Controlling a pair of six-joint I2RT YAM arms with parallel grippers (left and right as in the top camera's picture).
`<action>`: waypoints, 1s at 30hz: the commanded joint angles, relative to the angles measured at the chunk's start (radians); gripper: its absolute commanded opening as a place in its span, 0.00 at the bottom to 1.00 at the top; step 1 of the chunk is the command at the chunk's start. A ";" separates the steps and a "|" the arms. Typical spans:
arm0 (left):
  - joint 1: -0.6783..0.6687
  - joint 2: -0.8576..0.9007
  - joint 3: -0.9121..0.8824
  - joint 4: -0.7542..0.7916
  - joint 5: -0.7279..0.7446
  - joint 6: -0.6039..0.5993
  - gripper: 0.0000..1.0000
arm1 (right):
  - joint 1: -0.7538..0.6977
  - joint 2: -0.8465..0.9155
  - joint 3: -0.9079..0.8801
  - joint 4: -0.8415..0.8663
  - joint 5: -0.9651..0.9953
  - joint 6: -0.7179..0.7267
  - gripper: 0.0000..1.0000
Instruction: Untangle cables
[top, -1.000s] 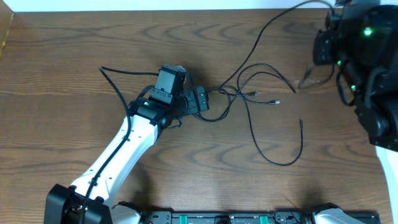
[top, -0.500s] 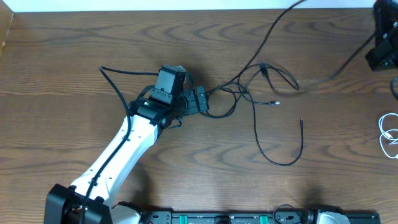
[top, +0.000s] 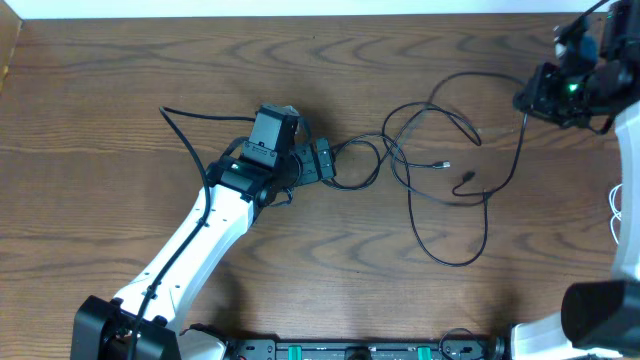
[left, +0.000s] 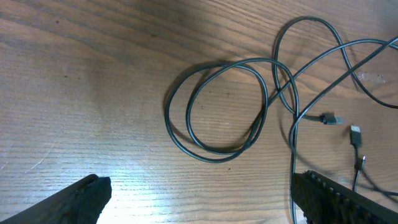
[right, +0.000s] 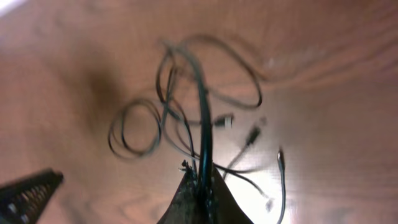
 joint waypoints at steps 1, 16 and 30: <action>0.003 0.006 0.003 -0.004 -0.010 0.002 0.99 | 0.042 0.021 0.005 -0.061 -0.033 -0.133 0.01; 0.003 0.006 0.003 -0.004 -0.010 0.002 0.99 | 0.264 0.035 -0.314 0.051 0.043 -0.113 0.01; 0.003 0.006 0.003 -0.004 -0.010 0.002 0.99 | 0.436 0.035 -0.478 0.140 0.151 -0.117 0.06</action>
